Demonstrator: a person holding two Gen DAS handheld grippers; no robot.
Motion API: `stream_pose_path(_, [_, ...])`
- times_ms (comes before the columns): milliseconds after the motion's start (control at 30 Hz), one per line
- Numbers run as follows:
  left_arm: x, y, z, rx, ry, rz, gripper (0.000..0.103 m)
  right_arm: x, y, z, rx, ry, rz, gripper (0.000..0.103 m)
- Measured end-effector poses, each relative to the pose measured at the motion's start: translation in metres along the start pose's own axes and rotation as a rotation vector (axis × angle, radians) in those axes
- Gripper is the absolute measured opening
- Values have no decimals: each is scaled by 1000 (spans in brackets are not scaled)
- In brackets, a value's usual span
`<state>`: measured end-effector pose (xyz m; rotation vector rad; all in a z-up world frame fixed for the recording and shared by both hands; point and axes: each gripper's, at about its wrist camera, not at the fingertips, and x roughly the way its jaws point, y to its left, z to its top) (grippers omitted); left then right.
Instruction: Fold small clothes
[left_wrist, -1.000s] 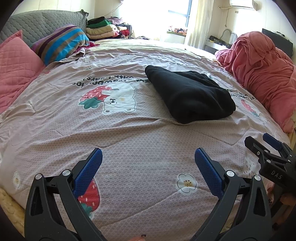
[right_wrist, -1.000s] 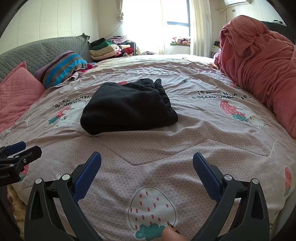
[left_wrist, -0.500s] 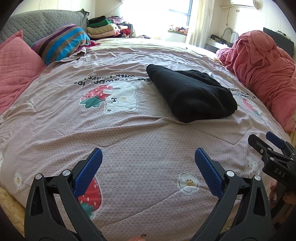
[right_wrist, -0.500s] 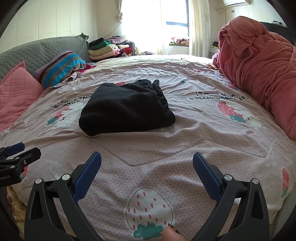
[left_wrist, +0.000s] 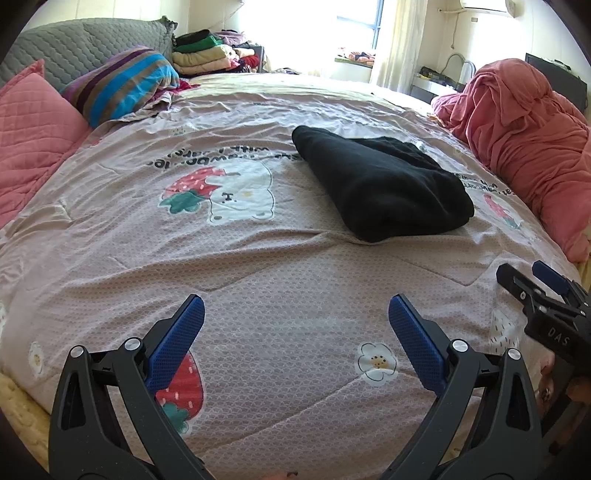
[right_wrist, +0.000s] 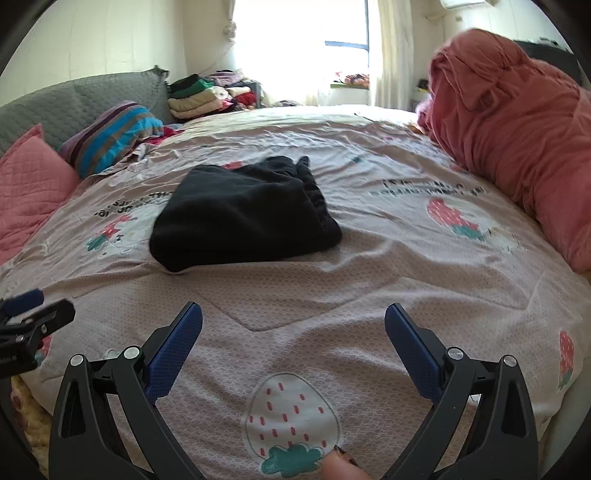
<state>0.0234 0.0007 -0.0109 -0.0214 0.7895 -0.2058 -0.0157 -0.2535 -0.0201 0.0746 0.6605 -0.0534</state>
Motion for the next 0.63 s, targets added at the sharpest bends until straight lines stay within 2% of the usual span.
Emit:
stream_pose_path(100, [3,3,0,-15,12,15,94,6,-17,0,64,24,-68,98])
stream_pose_path(233, [1,20,1,-67,7,54,94,6,-80,-2,244,40,-254,98])
stream_pose_path(333, [2,61,10,-178,12,76,94,-3,-164,-9,422,54,-479,98])
stream_pose_path(400, [2,107,18,-289,5,122,94,-17,-224,-20,549,61,-635,98])
stream_pose_path(467, [0,158,26,-388,-15,207,94,-41,-293,-39,708,61,-815,98])
stream_pose_path(533, [0,220,33,-475,-25,366,94,-67,-354,-63,845,79,-974,98])
stream_pose_path(633, [3,297,38,-587,-10,538,94,-98,-424,-102,998,122,-1160,98])
